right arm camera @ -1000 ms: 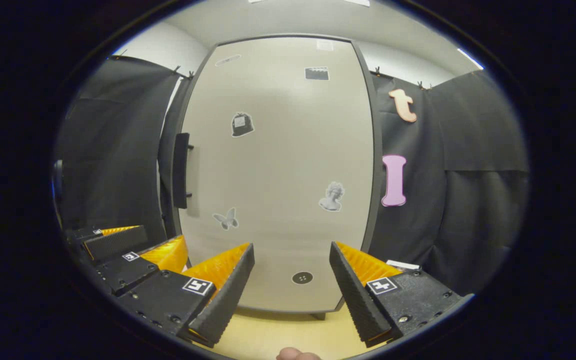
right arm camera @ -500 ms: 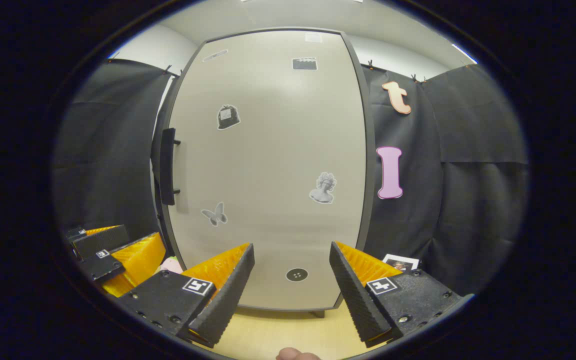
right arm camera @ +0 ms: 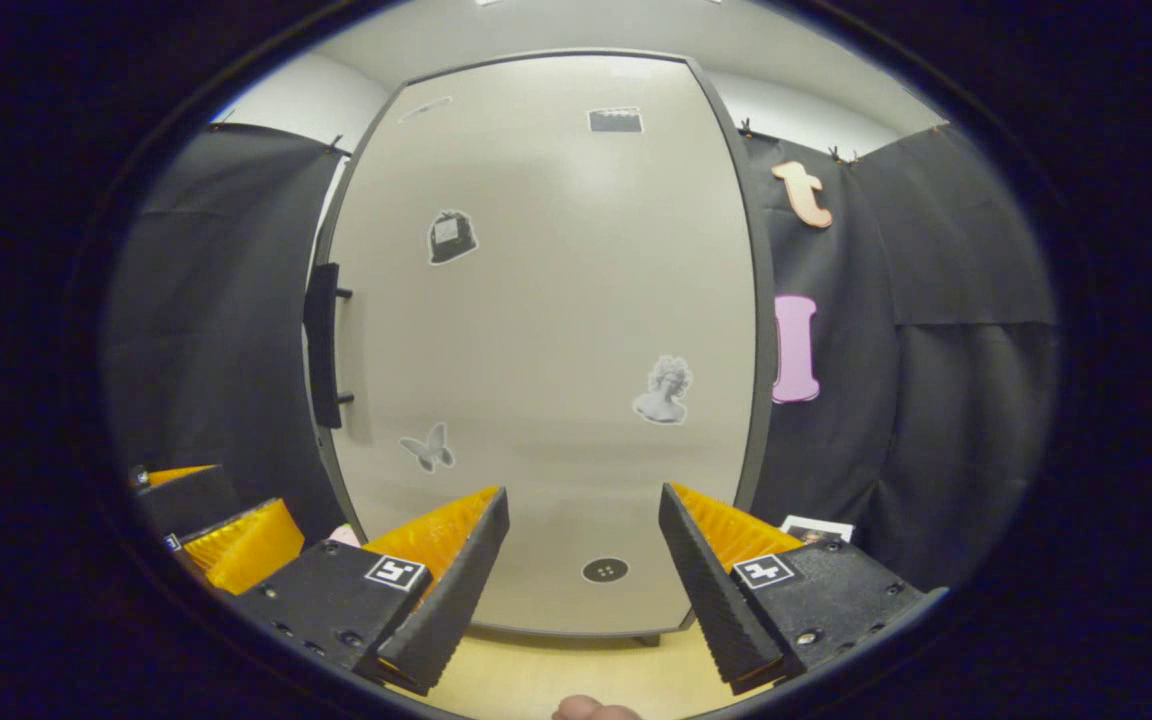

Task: Open the cabinet door with the right hand, grasp the bottle in the cabinet with the left hand and place it on the coaster, then close the cabinet door with the right hand.

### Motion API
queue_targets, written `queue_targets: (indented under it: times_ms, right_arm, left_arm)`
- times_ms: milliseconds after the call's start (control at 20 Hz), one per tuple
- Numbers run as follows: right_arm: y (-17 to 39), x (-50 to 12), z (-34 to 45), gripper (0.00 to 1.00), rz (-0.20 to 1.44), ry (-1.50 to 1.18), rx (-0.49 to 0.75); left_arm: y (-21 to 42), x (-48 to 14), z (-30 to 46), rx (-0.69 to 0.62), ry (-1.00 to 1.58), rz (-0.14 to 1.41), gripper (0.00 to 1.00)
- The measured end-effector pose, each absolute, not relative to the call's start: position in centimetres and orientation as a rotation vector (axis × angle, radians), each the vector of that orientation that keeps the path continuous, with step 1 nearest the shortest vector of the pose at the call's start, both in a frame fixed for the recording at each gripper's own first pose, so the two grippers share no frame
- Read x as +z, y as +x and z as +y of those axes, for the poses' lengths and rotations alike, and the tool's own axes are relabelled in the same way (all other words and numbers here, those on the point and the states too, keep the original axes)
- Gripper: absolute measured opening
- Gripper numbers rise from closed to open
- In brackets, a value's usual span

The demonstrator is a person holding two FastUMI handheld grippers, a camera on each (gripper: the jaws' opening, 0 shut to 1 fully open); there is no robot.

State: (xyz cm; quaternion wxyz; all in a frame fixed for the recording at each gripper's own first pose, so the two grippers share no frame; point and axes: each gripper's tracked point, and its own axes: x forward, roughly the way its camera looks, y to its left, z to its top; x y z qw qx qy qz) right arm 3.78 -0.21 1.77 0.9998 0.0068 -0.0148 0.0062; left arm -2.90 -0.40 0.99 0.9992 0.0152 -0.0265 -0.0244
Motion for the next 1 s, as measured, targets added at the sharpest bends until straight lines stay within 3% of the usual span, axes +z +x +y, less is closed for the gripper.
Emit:
queue_targets:
  times_ms: [250, 650, 1000]
  right_arm:
    - [5.1, 5.5, 3.9, 0.97, -0.141, -0.097, 0.106]
    - [6.3, 8.9, 13.1, 0.99, -0.256, -0.19, 0.258]
    - [8.2, 9.8, 16.6, 0.99, -0.257, -0.153, 0.292]
  left_arm:
    - [-4.8, 1.0, 1.0, -0.041, 0.026, -0.071, 0.95]
    - [-8.1, 0.3, 6.2, 0.099, 0.043, -0.065, 0.95]
    - [-10.0, -1.0, 9.9, 0.199, 0.02, -0.021, 0.95]
